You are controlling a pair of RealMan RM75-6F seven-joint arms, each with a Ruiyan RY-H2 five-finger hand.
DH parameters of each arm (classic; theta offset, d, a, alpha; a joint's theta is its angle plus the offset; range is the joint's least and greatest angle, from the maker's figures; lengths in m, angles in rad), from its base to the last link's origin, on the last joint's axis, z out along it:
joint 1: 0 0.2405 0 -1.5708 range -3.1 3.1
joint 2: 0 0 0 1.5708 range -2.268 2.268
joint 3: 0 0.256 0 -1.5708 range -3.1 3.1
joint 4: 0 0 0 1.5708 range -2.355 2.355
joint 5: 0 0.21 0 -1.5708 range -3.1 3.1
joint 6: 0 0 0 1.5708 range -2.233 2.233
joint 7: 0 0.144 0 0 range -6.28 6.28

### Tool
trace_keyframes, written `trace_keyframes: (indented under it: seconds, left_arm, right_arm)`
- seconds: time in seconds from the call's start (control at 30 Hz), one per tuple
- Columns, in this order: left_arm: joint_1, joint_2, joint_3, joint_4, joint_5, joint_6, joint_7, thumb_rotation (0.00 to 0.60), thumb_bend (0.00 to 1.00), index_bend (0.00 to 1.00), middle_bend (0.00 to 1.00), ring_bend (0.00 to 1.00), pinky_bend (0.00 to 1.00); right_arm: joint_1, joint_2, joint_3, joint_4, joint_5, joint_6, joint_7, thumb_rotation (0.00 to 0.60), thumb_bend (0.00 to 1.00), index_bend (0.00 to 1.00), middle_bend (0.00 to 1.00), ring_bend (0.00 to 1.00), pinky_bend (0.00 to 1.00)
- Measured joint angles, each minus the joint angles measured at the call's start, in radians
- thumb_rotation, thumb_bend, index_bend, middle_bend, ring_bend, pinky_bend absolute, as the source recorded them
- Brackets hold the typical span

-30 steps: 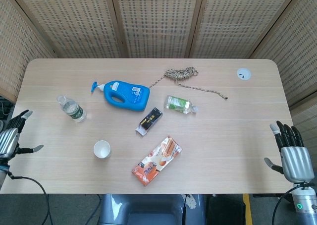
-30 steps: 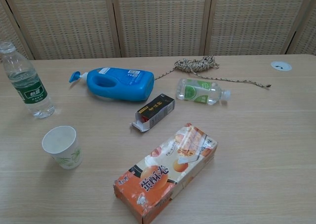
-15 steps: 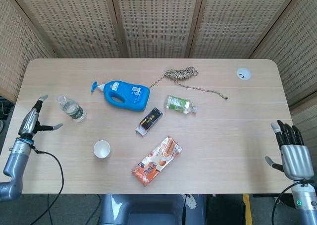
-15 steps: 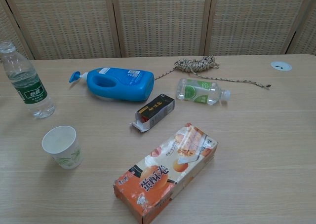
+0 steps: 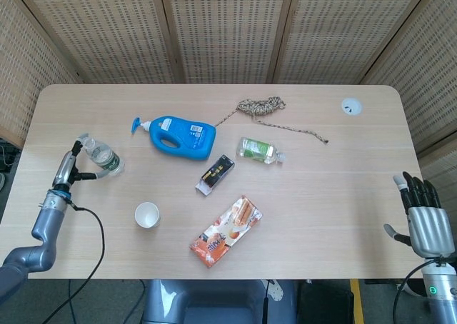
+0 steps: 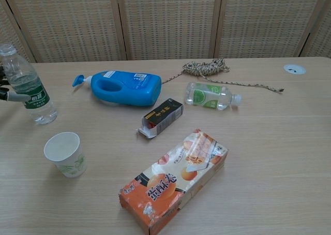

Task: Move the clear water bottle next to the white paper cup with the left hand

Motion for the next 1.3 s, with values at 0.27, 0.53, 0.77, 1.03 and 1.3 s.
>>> trace_keyframes:
  seconds: [0.27, 0.53, 0.77, 1.03, 1.3]
  left_arm:
    - [-0.039, -0.058, 0.001, 0.076, 0.027, -0.023, -0.077, 0.600, 0.00, 0.00, 0.00, 0.00, 0.00]
    - [-0.062, -0.142, -0.017, 0.175, 0.021, -0.006, -0.120, 0.600, 0.13, 0.01, 0.01, 0.00, 0.00]
    - [-0.085, -0.222, -0.053, 0.275, -0.016, -0.009, -0.160, 0.600, 0.35, 0.25, 0.19, 0.02, 0.04]
    - [-0.093, -0.245, -0.047, 0.312, 0.008, 0.015, -0.238, 0.600, 0.44, 0.44, 0.38, 0.17, 0.19]
    - [-0.091, -0.267, -0.049, 0.350, 0.012, 0.054, -0.277, 0.600, 0.55, 0.50, 0.47, 0.32, 0.41]
  right_arm:
    - [0.004, -0.004, 0.001, 0.009, 0.000, -0.004, 0.007, 0.600, 0.00, 0.00, 0.00, 0.00, 0.00]
    - [0.014, -0.012, 0.007, 0.033, 0.025, -0.031, 0.017, 0.600, 0.00, 0.00, 0.00, 0.00, 0.00]
    - [0.020, -0.018, 0.008, 0.042, 0.031, -0.040, 0.017, 0.600, 0.00, 0.00, 0.00, 0.00, 0.00]
    - [0.023, -0.020, 0.007, 0.047, 0.033, -0.046, 0.020, 0.600, 0.00, 0.00, 0.00, 0.00, 0.00]
    - [0.024, -0.022, 0.003, 0.048, 0.030, -0.047, 0.019, 0.600, 0.00, 0.00, 0.00, 0.00, 0.00]
